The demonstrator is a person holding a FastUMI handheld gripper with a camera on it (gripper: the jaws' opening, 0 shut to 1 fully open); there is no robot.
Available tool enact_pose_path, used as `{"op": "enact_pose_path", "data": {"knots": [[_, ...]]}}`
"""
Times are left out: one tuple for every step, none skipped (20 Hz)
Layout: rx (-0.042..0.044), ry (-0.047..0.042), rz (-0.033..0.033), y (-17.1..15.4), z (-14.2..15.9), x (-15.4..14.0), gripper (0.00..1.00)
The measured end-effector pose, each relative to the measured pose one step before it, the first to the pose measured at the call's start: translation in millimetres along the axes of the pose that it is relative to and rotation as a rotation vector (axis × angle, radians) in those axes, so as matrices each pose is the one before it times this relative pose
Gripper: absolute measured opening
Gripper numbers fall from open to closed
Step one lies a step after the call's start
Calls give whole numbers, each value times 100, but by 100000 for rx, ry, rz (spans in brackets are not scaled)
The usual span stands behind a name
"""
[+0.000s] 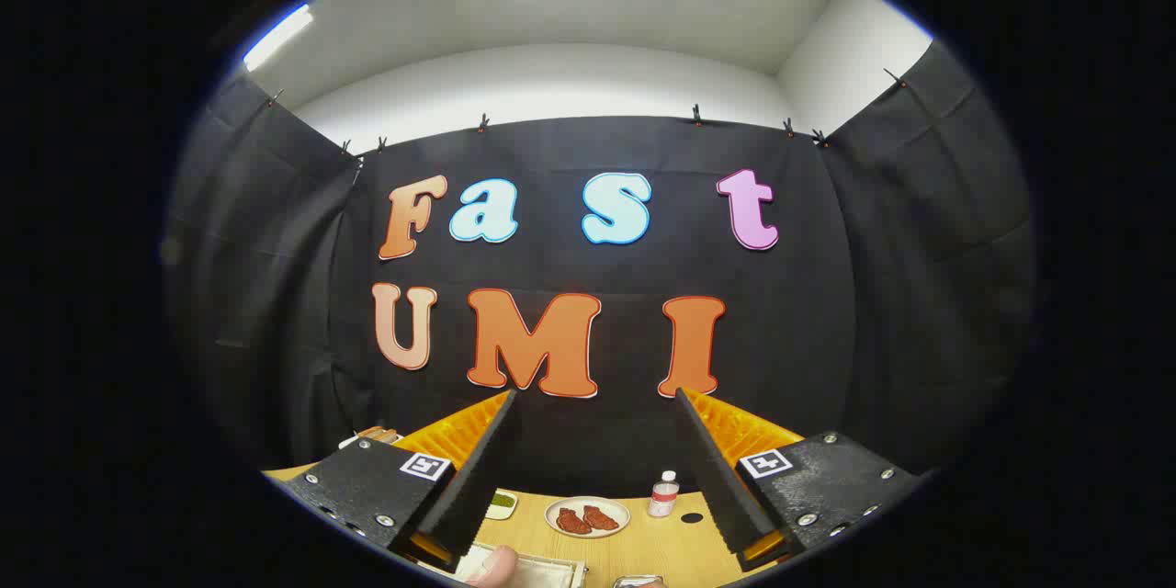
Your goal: Take the plate from the dish rack, then take the spoon from the basket and place it into the plate.
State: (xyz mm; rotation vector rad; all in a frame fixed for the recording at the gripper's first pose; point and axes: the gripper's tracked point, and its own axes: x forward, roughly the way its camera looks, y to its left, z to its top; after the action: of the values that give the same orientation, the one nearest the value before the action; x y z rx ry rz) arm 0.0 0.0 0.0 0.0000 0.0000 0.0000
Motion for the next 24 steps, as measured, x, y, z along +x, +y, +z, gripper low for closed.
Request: {"op": "enact_pose_path", "data": {"knots": [[61,-658,244,9,246,-250,98],[-341,-96,-866,-300,147,-53,98],[-654,166,-727,-323,-131,-81,98],[-869,666,-703,-195,-147,-128,98],[-616,489,-184,-73,-61,-228,98],[-297,507,-120,38,-49,-86,98],[53,470,-198,-57,-104,-128,98],[265,346,94,76,-63,-87,98],[332,411,206,20,-74,-95,98],[500,193,493,22,-74,-83,98],[360,237,187,139,100,-24,98],[398,72,-4,-23,92,8,98],[-46,258,5,8,66,9,98],[-207,193,151,40,-60,-30,98],[-242,236,205,111,-104,-61,98],[-155,931,337,198,-335,30,98],[156,1496,620,330,-524,32,98],[338,2254,907,417,-779,-19,98],[638,2911,897,445,-884,67,98],[876,2641,887,410,-902,20,98],[1321,2632,793,404,-812,243,98],[1652,2620,1132,531,-863,95,98],[1604,2972,1413,572,-905,148,98],[1343,3145,1116,466,-1231,307,98]]}}
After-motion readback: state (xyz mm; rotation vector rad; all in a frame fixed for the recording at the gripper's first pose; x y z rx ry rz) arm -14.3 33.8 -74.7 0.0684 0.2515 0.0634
